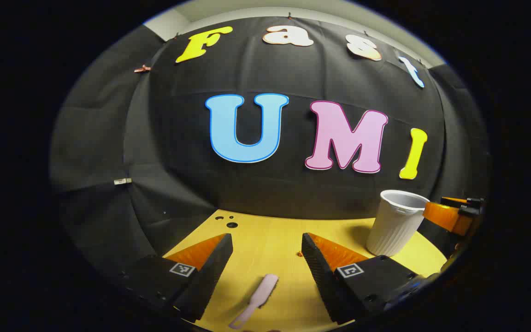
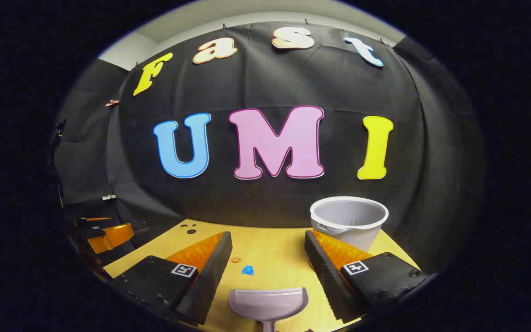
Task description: Pick up the small broom and dustpan from the desktop, sweep the trash into the dustpan with the broom, and then empty the trash into the garbage bin.
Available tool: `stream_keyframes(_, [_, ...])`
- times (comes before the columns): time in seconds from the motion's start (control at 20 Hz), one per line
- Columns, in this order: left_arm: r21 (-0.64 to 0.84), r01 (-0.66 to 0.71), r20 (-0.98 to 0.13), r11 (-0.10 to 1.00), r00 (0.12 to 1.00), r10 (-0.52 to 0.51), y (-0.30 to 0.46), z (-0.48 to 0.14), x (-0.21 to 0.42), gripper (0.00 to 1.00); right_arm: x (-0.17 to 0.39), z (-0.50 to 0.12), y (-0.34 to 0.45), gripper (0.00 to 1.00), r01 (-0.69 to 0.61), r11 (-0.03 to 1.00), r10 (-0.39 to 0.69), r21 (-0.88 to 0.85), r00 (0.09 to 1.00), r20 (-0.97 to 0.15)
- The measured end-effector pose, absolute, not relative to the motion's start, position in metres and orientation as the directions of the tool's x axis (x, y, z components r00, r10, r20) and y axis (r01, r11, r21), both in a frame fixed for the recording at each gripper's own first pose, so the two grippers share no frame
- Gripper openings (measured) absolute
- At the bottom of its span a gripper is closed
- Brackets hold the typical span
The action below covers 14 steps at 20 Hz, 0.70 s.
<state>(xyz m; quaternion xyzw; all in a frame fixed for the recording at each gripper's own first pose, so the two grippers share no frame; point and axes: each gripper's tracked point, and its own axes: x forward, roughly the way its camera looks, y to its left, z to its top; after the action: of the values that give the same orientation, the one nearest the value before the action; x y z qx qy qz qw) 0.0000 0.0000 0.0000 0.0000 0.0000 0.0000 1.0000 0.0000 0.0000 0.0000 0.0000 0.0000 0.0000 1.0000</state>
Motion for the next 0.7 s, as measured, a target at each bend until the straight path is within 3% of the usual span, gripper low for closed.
stream_keyframes(0.25, [-0.027,0.093,-0.075,0.995,0.993,-0.095,0.0,-0.027,0.004,0.96,0.003,-0.01,-0.001,0.99,0.098,0.995,-0.098,0.014,0.995,-0.026])
stream_keyframes(0.7, [-0.073,0.132,-0.174,0.989,0.974,-0.143,0.014,-0.062,-0.003,0.96,-0.02,-0.048,0.018,0.99,0.121,0.993,-0.118,0.016,0.983,-0.141])
